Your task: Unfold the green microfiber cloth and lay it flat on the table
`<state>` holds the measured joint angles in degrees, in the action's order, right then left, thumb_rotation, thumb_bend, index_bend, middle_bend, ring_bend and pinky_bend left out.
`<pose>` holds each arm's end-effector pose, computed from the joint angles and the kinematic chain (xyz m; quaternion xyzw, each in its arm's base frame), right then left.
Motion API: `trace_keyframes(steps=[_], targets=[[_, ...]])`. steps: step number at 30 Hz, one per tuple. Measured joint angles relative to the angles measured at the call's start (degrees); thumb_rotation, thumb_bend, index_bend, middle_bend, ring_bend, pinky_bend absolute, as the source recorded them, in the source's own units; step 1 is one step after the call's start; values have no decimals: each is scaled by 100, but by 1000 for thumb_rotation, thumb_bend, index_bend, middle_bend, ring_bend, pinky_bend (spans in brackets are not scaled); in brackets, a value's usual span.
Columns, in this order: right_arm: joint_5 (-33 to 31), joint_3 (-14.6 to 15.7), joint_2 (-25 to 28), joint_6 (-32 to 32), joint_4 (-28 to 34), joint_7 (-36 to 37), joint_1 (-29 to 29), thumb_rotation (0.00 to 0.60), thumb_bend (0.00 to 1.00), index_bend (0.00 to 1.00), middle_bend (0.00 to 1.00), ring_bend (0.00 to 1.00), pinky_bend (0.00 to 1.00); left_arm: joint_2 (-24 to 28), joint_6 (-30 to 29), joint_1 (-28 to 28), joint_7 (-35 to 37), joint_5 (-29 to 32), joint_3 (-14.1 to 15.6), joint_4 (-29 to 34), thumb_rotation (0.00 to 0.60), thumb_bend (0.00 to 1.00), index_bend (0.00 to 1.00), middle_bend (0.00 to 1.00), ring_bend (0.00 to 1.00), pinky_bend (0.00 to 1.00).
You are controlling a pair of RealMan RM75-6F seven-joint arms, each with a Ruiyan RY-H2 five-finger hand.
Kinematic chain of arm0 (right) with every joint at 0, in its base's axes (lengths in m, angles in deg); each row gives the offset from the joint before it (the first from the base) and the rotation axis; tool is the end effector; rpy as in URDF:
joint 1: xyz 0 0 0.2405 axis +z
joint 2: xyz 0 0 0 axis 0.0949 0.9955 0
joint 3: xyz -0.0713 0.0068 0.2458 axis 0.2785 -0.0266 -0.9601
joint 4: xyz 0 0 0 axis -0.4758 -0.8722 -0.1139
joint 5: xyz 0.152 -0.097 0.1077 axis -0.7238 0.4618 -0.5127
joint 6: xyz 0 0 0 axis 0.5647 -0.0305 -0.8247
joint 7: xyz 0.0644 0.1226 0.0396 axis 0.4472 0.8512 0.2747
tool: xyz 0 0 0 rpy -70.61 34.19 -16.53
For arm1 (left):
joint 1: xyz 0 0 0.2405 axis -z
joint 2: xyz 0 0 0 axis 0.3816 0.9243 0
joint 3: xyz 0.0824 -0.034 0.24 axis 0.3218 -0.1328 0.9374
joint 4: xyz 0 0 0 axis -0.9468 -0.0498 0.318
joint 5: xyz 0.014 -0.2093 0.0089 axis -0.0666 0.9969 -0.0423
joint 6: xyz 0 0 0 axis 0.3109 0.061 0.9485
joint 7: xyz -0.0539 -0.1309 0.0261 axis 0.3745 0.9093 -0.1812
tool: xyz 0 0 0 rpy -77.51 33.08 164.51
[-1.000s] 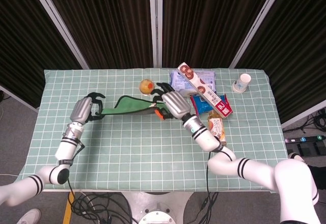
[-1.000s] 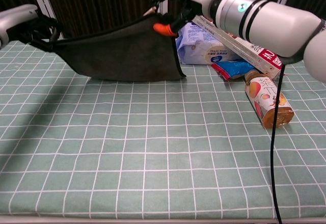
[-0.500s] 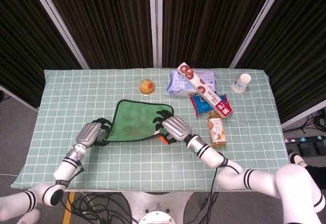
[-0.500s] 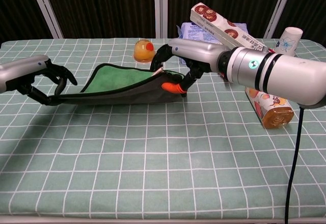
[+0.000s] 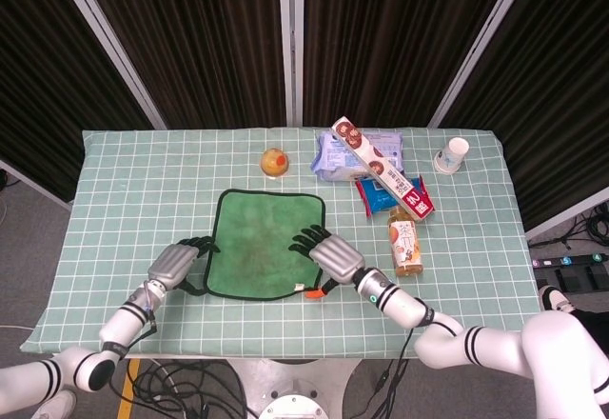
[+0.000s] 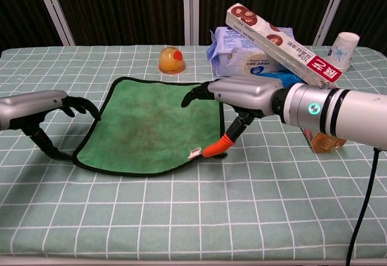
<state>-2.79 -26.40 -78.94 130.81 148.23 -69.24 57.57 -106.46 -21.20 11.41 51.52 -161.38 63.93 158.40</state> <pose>-0.1151 -0.3303 -0.0816 0.8432 -0.3319 0.3387 0.2532 -0.2394 0.2961 -0.0258 -0.7182 -0.5134 -0.3096 0.3531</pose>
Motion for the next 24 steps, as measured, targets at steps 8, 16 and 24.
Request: trace_keyframes(steps=[8, 16, 24], targets=[[-51, 78, 508, 504, 724, -338, -411, 373, 0, 74, 45, 0, 0, 267, -479, -199, 42, 10, -121, 369, 600, 53, 294, 226, 165, 192], [-157, 10, 1197, 1770, 1236, -505, -1225, 598, 105, 232, 142, 11, 0, 471, -1561, -680, -306, 268, -316, 284, 600, 60, 300, 226, 165, 192], [-226, 151, 2117, 2885, 1632, -326, -2346, 600, 108, 236, 144, 9, 0, 792, -2529, -1375, -685, 265, -249, 95, 600, 67, 302, 226, 165, 191]])
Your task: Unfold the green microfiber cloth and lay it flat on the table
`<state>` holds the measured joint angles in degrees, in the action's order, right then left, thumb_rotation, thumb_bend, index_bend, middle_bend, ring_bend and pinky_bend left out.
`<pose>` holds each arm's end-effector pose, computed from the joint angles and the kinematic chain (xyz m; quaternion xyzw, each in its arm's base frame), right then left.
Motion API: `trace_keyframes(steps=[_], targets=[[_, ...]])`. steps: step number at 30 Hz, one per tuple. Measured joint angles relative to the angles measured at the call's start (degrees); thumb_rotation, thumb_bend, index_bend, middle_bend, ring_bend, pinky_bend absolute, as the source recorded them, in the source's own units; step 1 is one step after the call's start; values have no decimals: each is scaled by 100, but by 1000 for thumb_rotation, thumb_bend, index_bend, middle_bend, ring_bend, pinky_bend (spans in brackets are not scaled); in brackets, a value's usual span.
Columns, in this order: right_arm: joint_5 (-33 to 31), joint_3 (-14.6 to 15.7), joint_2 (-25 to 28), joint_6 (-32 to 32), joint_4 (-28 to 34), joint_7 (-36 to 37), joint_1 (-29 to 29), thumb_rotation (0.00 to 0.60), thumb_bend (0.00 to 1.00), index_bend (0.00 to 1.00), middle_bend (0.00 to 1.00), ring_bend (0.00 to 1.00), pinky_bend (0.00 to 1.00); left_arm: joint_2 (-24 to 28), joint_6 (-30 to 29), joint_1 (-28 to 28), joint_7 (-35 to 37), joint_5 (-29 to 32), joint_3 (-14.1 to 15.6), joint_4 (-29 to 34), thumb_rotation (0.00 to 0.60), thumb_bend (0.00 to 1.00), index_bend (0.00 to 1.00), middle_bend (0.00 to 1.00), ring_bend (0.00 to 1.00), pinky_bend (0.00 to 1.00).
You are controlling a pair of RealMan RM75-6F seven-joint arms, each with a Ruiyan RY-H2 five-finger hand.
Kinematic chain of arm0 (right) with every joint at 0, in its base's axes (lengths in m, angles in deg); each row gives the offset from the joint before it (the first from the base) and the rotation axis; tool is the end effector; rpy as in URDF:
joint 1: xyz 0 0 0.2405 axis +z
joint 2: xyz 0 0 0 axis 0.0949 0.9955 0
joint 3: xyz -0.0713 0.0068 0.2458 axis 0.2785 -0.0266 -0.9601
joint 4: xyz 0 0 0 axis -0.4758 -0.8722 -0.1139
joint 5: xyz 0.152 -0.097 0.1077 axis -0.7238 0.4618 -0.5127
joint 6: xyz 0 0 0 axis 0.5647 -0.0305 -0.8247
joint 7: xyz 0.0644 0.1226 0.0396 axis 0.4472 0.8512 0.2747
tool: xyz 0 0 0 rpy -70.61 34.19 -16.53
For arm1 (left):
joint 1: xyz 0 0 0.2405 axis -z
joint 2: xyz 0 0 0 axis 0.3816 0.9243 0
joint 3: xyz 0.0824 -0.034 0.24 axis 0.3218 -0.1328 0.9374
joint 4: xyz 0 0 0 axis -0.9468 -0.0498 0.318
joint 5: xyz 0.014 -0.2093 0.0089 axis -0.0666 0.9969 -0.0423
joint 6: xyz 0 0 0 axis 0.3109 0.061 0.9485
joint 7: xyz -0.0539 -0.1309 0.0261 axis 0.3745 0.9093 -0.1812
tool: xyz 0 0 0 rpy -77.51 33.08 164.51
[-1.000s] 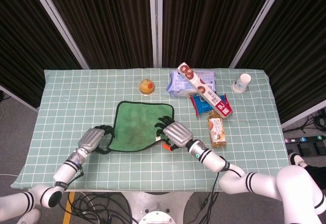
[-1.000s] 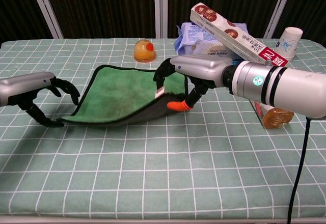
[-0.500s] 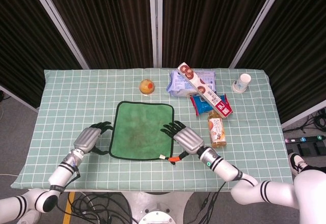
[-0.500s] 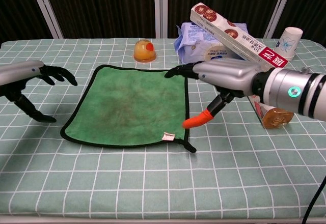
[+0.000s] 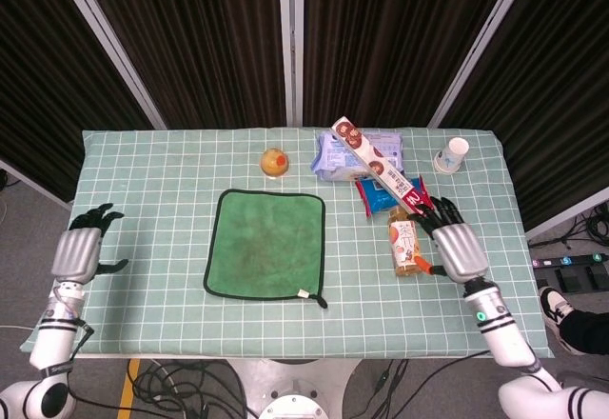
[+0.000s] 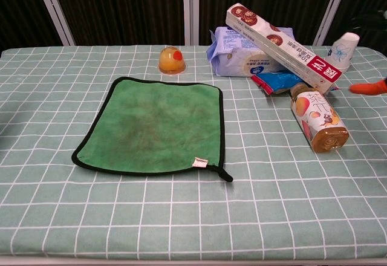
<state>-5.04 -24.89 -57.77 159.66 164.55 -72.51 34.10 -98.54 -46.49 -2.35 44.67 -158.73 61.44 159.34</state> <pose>-0.2345 -0.2856 0.0800 0.6778 -0.3728 0.4111 0.4823 -0.3115 0.2709 0.0885 -0.5925 -0.4266 -0.3590 0.5814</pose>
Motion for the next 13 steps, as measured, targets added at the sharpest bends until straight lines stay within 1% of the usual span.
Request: trace_keyframes(steps=[5, 9, 13], targets=[[197, 203, 334, 570, -40, 475, -618, 599, 110, 235, 149, 6, 0, 218, -613, -465, -196, -151, 159, 358, 600, 67, 302, 226, 165, 192], [300, 321, 518, 1031, -106, 746, -1111, 597, 113, 232, 150, 7, 0, 404, -1053, -869, -476, -353, 382, 753, 600, 67, 302, 226, 165, 192], [354, 430, 703, 1412, -118, 978, -1581, 582, 115, 231, 151, 5, 0, 569, -1252, -1100, -626, -471, 533, 1140, 600, 67, 302, 226, 165, 192]])
